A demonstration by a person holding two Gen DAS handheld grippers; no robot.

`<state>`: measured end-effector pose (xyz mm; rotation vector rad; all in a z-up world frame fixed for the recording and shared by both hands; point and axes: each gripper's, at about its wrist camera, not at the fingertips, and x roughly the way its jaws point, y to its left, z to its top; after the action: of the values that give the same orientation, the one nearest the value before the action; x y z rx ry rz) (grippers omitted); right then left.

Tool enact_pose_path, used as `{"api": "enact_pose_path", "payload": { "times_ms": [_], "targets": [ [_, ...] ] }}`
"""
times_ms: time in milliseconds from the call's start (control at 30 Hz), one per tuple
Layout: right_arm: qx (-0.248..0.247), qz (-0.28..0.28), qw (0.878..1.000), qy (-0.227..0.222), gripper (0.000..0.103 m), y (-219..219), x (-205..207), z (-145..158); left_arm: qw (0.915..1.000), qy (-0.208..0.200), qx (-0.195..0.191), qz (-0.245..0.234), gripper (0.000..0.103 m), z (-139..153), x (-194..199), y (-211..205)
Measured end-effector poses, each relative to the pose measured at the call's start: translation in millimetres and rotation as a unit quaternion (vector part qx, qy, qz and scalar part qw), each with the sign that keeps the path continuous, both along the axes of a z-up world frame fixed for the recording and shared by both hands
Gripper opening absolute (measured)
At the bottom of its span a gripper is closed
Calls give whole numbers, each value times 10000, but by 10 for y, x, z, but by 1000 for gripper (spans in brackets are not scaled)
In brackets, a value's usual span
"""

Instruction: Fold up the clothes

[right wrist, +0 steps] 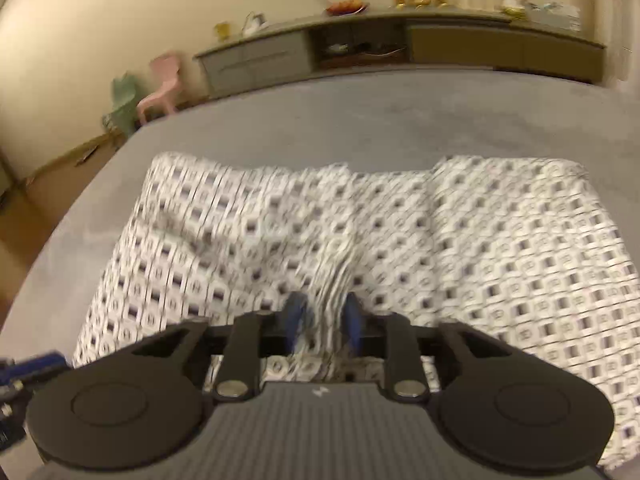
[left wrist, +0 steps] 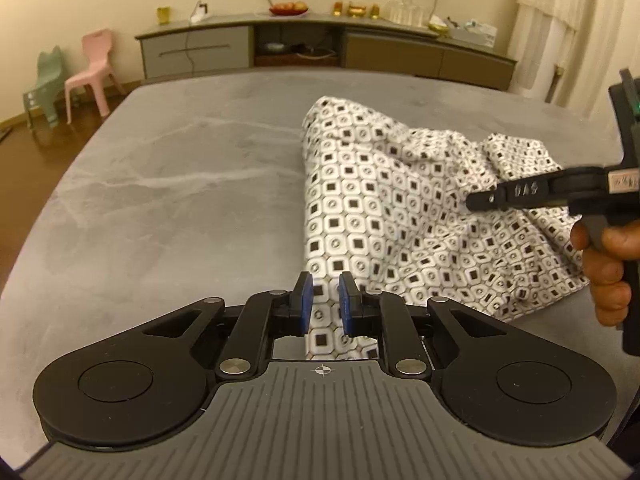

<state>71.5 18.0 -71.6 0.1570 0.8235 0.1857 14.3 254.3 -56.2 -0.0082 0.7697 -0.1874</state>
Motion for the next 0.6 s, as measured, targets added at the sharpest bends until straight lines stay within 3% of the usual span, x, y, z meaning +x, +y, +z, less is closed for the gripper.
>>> {"api": "enact_pose_path", "payload": {
  "times_ms": [33,100,133,233,367,400,433,467,567,600],
  "targets": [
    [-154,-138,9994,-278,45,-2,-38,101,10000,-16,-20,14,6,4,3,3],
    [-387,-199,9964,-726,49,70,-31,298,9999,54,-117,108,6,-11,45,25],
    [-328,104,9969,-712,49,174,49,375,9996,125,-197,172,7,-22,76,41],
    [-179,1051,9923,-626,70,524,362,567,9976,340,-526,307,12,-62,154,87],
    [-715,1998,9765,-384,71,1145,931,513,9943,588,-803,385,15,-130,208,142],
    [-838,2236,9708,-245,67,1269,1033,461,9938,646,-835,361,14,-147,214,146],
    [-995,2512,9628,-9,37,1387,1118,383,9933,705,-866,309,1,-162,219,145],
    [-1141,2766,9539,211,6,1500,1200,311,9934,765,-834,212,0,-175,216,127],
    [-1172,2779,9533,175,6,1617,1323,356,9941,862,-618,-210,0,-185,155,6],
    [-1029,2652,9586,121,6,1614,1372,402,9937,872,-585,-395,0,-179,122,-43]
  ]
}}
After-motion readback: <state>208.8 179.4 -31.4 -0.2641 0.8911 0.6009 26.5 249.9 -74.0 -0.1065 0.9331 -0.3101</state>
